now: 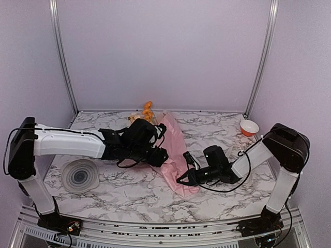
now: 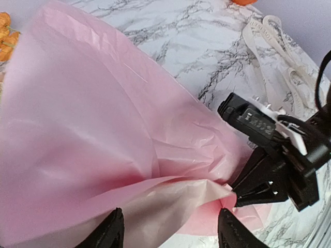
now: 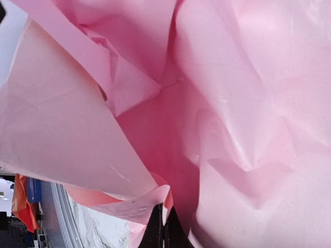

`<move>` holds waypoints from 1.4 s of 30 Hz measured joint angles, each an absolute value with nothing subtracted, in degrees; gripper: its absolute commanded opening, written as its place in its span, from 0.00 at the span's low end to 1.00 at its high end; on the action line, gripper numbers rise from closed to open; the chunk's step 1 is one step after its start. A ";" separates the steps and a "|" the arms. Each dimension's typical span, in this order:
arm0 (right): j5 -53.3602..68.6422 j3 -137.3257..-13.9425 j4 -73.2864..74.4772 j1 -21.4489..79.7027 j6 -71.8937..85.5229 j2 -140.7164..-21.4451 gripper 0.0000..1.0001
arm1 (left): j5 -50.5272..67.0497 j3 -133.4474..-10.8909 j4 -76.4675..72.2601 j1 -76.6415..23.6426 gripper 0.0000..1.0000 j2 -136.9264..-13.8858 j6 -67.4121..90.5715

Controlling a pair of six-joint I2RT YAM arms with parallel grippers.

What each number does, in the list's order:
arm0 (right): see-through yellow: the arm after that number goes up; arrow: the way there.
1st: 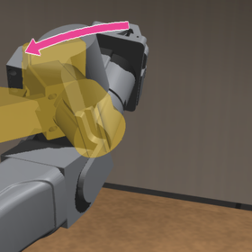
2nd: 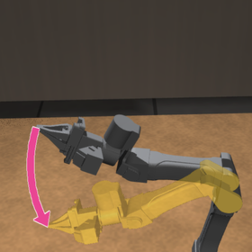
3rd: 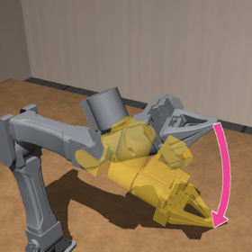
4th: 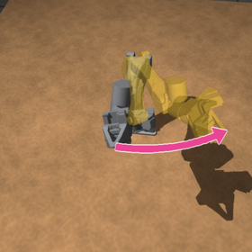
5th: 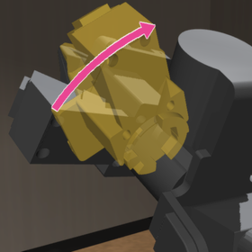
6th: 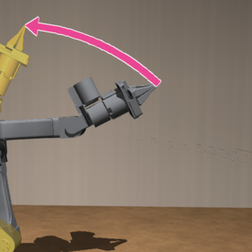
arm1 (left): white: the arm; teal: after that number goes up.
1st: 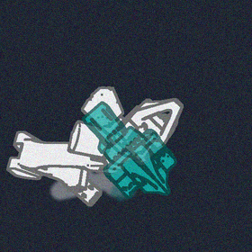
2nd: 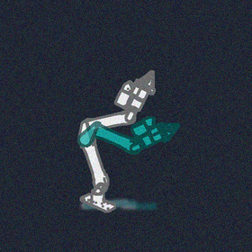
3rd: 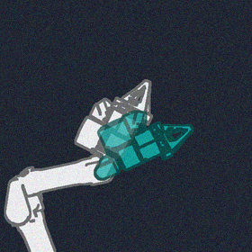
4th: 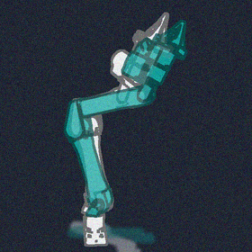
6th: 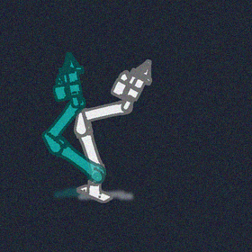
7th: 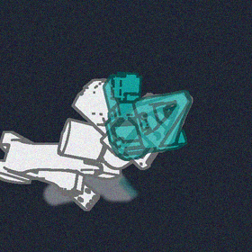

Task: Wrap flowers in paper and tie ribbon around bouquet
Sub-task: Fold the 2/3-folded wrapping paper at the center of the board.

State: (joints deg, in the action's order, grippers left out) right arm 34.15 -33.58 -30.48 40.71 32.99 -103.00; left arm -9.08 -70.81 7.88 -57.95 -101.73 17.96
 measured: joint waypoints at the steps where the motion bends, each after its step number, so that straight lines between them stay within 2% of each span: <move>1: 34.39 -33.47 -31.09 40.62 33.52 -103.44 0.00 | -9.08 -69.52 7.97 -57.58 0.65 -99.24 18.61; 7: 35.18 -32.67 -34.02 40.23 35.79 -104.05 0.00 | -9.74 -54.35 6.26 -50.78 0.69 -82.83 28.10; 13: 35.44 -32.62 -34.63 40.18 36.25 -104.47 0.00 | -9.34 -34.54 -0.73 -41.36 0.74 -77.41 39.03; 19: 35.51 -32.62 -34.72 40.14 36.25 -104.57 0.00 | -5.78 -32.10 -8.88 -37.34 0.81 -80.47 43.42; 25: 35.46 -32.60 -34.74 40.14 36.23 -104.57 0.00 | 2.87 -30.04 -26.22 -34.57 0.80 -88.64 49.65; 31: 35.46 -32.53 -34.92 40.14 36.21 -104.57 0.00 | 8.86 -27.97 -37.34 -34.20 0.81 -91.70 54.17; 35: 35.46 -32.53 -34.83 40.14 36.21 -104.57 0.00 | 11.14 -27.09 -44.75 -34.22 0.82 -92.55 56.14; 38: 35.44 -32.53 -34.72 40.14 36.12 -104.55 0.00 | 12.21 -25.96 -49.95 -33.85 0.86 -94.76 57.95; 42: 35.31 -32.53 -33.89 40.10 35.77 -104.12 0.00 | 10.85 -22.28 -51.22 -32.27 0.90 -95.20 58.43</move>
